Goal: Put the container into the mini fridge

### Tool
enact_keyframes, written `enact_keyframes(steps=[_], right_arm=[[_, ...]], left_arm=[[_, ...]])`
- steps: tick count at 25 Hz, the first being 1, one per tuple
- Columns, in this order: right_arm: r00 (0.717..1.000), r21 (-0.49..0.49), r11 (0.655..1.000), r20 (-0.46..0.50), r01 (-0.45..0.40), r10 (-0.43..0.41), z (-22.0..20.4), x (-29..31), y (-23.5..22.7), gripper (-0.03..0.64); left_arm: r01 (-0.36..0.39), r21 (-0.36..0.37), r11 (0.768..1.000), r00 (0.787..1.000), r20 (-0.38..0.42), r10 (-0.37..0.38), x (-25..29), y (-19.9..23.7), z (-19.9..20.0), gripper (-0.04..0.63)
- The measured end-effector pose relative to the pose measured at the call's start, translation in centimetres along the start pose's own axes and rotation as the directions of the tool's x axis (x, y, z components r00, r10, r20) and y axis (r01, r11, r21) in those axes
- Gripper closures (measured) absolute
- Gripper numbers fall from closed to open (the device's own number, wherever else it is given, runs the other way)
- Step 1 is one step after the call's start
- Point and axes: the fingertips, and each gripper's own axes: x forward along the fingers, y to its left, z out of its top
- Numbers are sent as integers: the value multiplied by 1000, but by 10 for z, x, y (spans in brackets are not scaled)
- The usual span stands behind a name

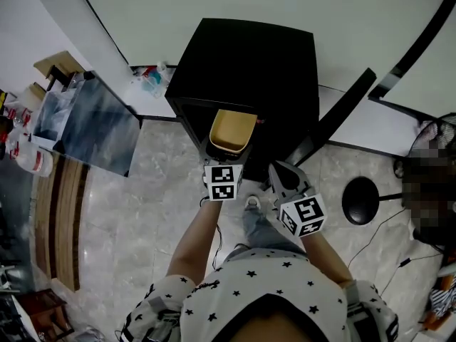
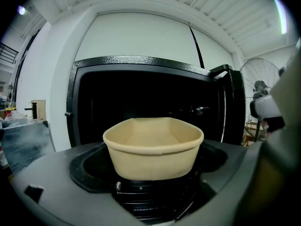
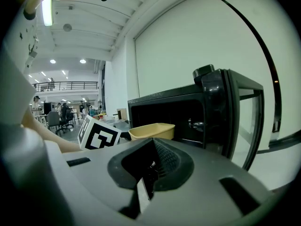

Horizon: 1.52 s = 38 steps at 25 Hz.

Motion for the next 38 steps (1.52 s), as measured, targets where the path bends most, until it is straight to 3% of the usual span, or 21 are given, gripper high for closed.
enact_keyframes(steps=[38], right_arm=[[998,35,999,-45,40,-38,-18,4,-30,623]], left_arm=[[10,6,1000,999,-30,-10,121,2,20,55]])
